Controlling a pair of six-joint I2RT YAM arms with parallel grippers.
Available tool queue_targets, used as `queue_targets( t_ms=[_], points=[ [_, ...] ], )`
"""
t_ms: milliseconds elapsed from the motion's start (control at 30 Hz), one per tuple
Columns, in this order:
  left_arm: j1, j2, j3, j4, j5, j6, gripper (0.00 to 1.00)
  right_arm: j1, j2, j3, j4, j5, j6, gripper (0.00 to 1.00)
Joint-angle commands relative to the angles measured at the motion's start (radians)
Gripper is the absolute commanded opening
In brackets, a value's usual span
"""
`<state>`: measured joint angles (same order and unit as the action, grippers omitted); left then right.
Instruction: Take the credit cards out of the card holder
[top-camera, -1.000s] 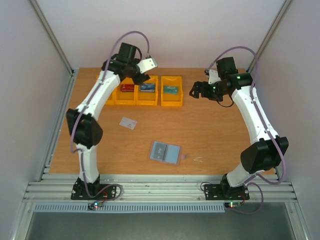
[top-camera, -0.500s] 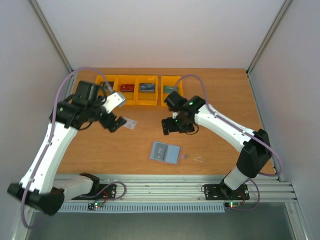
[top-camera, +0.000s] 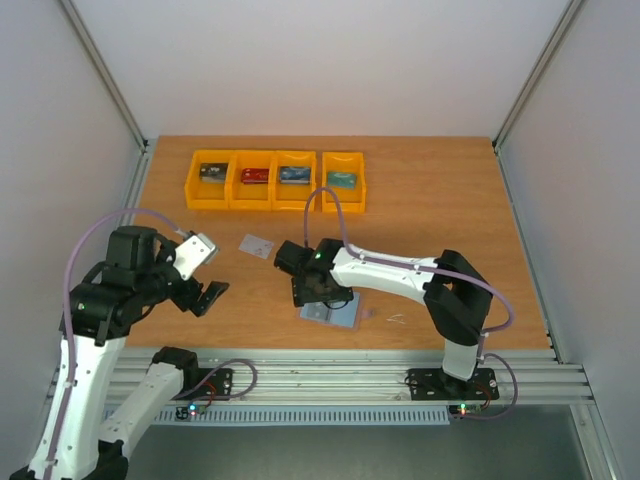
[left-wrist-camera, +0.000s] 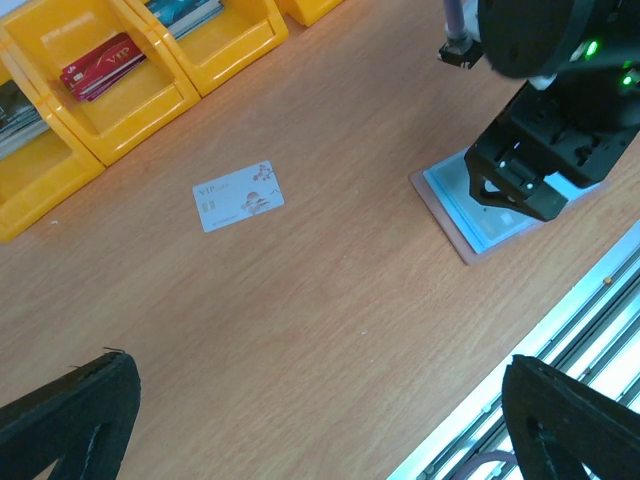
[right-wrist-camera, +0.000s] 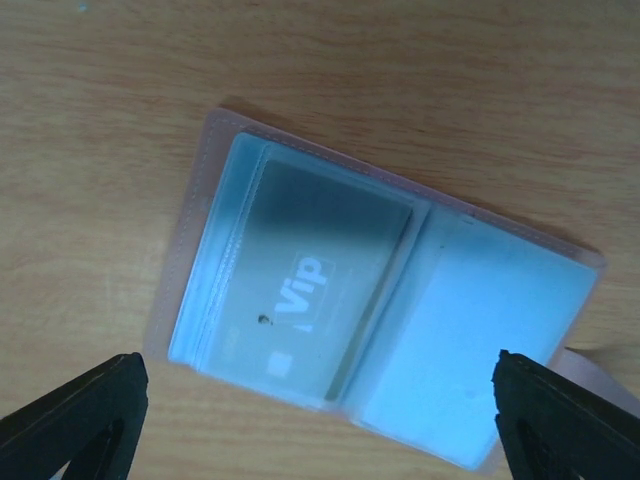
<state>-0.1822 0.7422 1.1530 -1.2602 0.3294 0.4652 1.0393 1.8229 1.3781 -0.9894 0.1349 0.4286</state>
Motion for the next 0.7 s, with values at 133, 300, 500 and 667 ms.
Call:
queue_targets(
  t_ms=[133,300,500,667],
  points=[
    [0.049,-0.109,-0.09,0.071,-0.081,-0.014,0.99,0.039,0.094,-0.015,0.031,0.095,0.211,0.84],
    [0.053,-0.174,-0.086,0.055,-0.074,-0.019,0.99,0.041,0.186,0.0,0.079,-0.019,0.249,0.9],
    [0.053,-0.231,-0.098,0.057,-0.014,0.012,0.99,0.068,0.276,0.008,0.049,-0.028,0.328,0.82],
    [0.053,-0.247,-0.083,0.051,0.072,0.048,0.99,0.097,0.297,0.03,-0.009,0.002,0.323,0.5]
  ],
)
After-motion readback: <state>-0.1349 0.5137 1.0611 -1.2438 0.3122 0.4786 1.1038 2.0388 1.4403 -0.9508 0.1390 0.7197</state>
